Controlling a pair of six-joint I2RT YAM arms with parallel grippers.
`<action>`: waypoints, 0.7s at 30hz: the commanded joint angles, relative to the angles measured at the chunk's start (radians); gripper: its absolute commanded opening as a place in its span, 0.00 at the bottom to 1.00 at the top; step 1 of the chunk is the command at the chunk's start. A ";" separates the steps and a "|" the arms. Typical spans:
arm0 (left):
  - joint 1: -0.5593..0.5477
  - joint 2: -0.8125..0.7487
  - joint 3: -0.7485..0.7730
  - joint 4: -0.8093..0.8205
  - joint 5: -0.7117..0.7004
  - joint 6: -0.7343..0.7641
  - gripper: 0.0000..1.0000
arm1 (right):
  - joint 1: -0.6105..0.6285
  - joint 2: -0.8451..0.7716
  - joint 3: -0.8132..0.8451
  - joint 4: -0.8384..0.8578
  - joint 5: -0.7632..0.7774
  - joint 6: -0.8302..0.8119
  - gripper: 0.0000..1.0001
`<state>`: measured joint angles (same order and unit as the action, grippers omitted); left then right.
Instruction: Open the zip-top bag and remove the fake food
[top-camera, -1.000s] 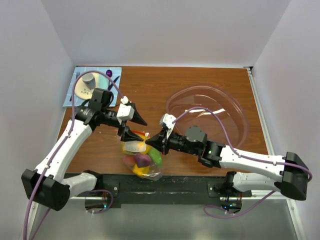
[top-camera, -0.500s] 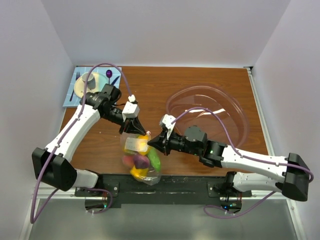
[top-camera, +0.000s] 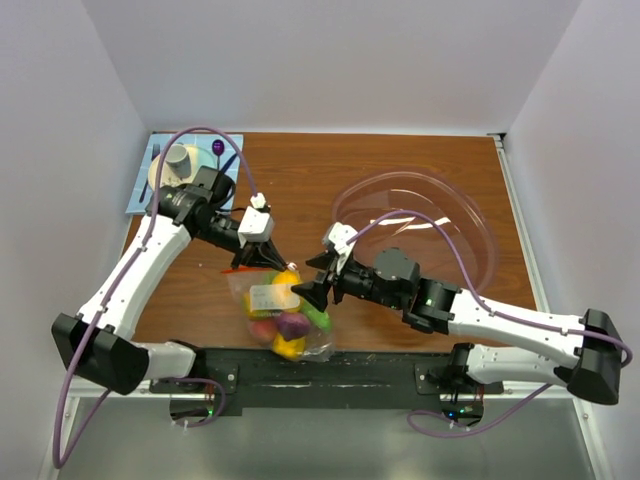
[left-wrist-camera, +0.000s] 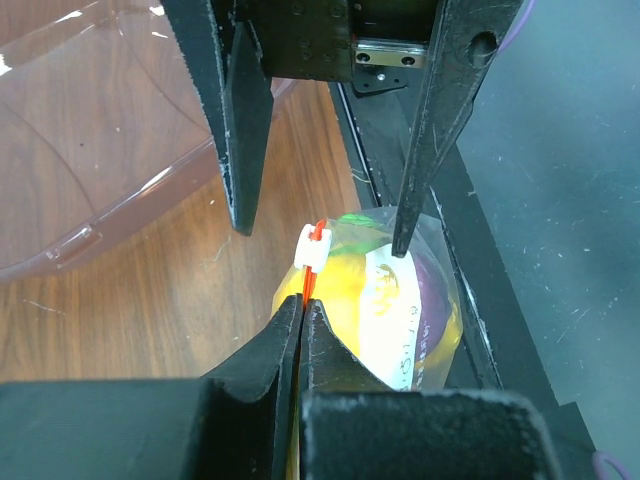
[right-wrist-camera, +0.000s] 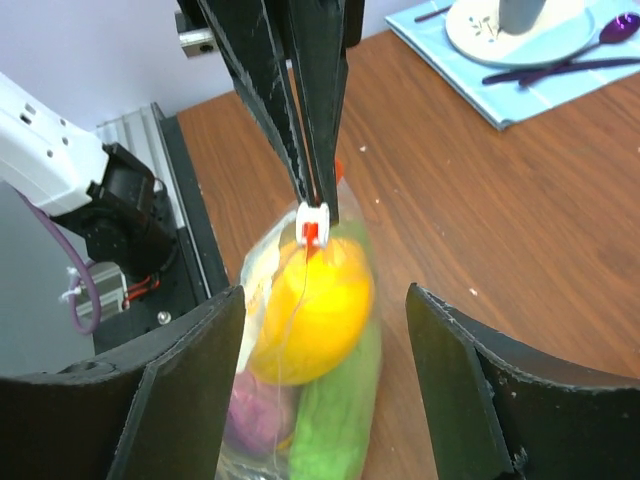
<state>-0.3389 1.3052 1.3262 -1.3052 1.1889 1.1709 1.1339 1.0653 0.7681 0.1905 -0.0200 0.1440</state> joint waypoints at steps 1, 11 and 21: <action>0.000 -0.038 0.042 -0.009 0.029 -0.010 0.00 | 0.006 0.034 0.068 0.018 -0.044 -0.020 0.70; 0.001 -0.069 0.038 -0.009 0.031 -0.028 0.00 | 0.004 0.099 0.085 0.050 -0.097 -0.006 0.40; 0.001 -0.109 -0.033 -0.009 0.021 -0.019 0.00 | 0.003 0.067 0.100 0.009 -0.133 -0.035 0.00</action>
<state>-0.3389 1.2263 1.3128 -1.3106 1.1713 1.1603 1.1339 1.1690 0.8165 0.1951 -0.1165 0.1295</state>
